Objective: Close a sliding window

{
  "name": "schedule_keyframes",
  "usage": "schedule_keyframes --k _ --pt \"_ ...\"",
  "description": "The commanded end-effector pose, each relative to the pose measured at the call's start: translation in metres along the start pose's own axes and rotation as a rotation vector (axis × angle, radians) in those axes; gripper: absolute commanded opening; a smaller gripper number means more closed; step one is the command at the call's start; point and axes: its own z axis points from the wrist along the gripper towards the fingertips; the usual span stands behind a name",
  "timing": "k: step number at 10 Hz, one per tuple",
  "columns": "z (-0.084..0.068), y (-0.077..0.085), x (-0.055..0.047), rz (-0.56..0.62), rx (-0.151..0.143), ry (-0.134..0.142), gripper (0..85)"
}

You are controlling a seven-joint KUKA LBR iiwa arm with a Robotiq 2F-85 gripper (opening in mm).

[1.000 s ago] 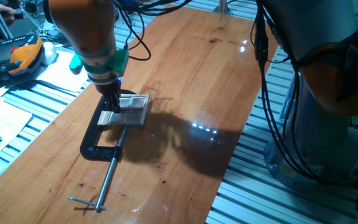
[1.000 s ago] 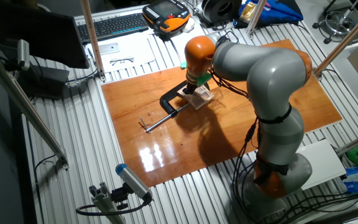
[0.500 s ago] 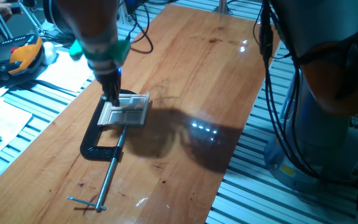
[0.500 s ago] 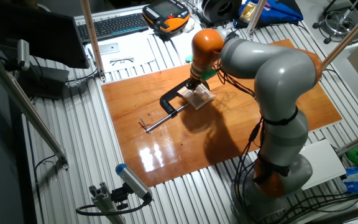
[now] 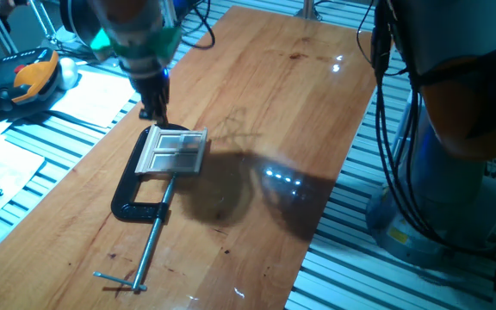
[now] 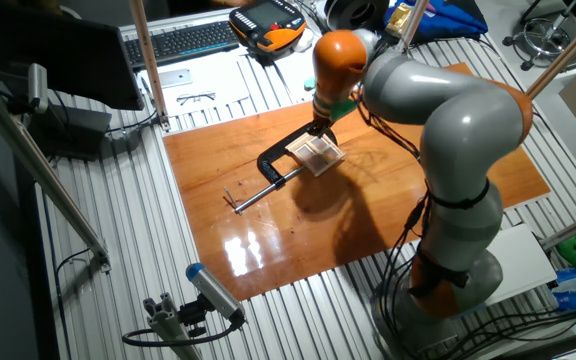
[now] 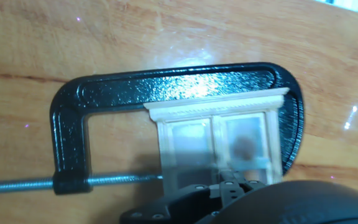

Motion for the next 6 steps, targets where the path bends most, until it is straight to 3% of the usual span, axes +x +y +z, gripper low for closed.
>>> schedule_keyframes --k 1,3,4,6 --pt "-0.035 -0.003 0.0 -0.001 0.013 0.004 0.0" --pt "-0.064 -0.013 0.005 0.002 0.0 0.005 0.0" --pt "-0.072 -0.013 0.008 0.012 -0.01 -0.001 0.0" --pt "-0.077 -0.013 0.018 0.008 0.009 -0.021 0.0"
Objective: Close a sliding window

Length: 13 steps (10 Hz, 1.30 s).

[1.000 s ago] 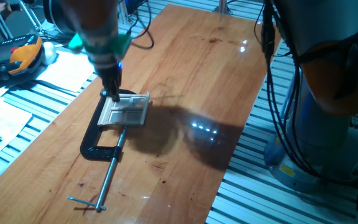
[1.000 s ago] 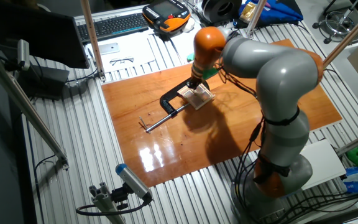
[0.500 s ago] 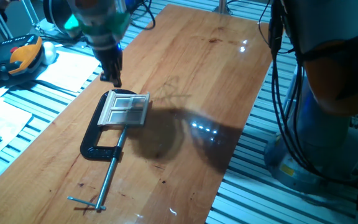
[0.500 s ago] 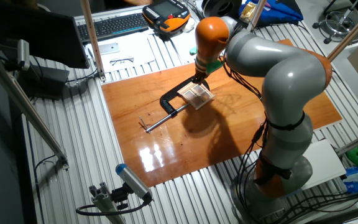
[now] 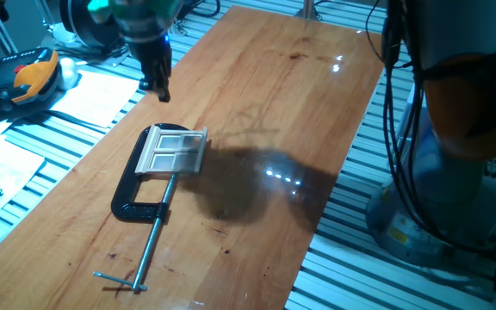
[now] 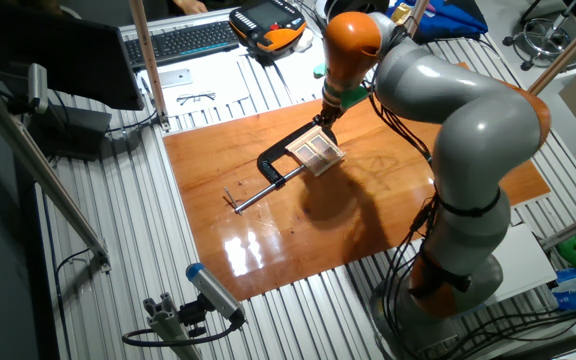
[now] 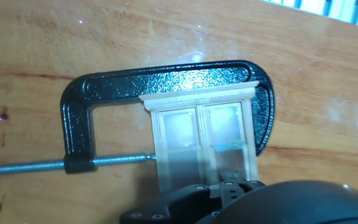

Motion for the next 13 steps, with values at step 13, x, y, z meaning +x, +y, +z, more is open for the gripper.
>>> schedule_keyframes --k 13 --pt "-0.028 -0.002 0.02 0.041 -0.018 0.01 0.0"
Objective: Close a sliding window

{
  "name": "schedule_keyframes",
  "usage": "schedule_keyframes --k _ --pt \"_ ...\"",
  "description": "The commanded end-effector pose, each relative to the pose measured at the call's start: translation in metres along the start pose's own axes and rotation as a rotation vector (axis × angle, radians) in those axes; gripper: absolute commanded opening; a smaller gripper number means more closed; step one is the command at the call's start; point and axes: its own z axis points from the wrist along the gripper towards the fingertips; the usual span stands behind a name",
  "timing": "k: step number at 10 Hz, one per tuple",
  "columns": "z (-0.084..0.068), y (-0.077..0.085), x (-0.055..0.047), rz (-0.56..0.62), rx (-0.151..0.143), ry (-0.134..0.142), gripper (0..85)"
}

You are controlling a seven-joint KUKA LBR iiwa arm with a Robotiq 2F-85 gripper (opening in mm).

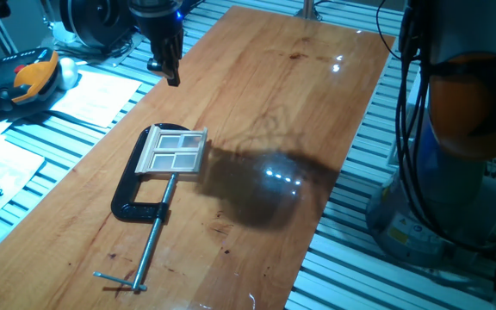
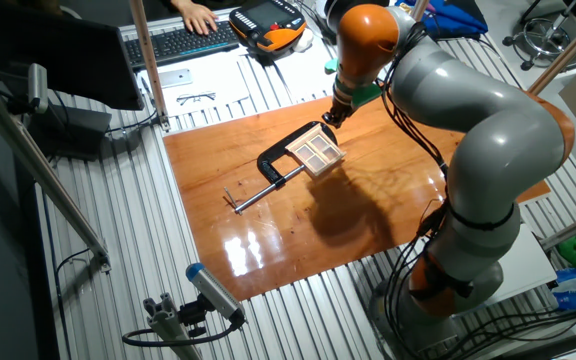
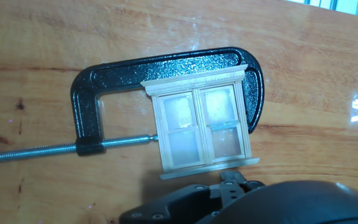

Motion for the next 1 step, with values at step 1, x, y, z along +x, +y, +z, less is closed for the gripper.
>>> schedule_keyframes --k 1 --pt "-0.0002 0.0 0.0001 -0.002 0.0 0.001 0.0"
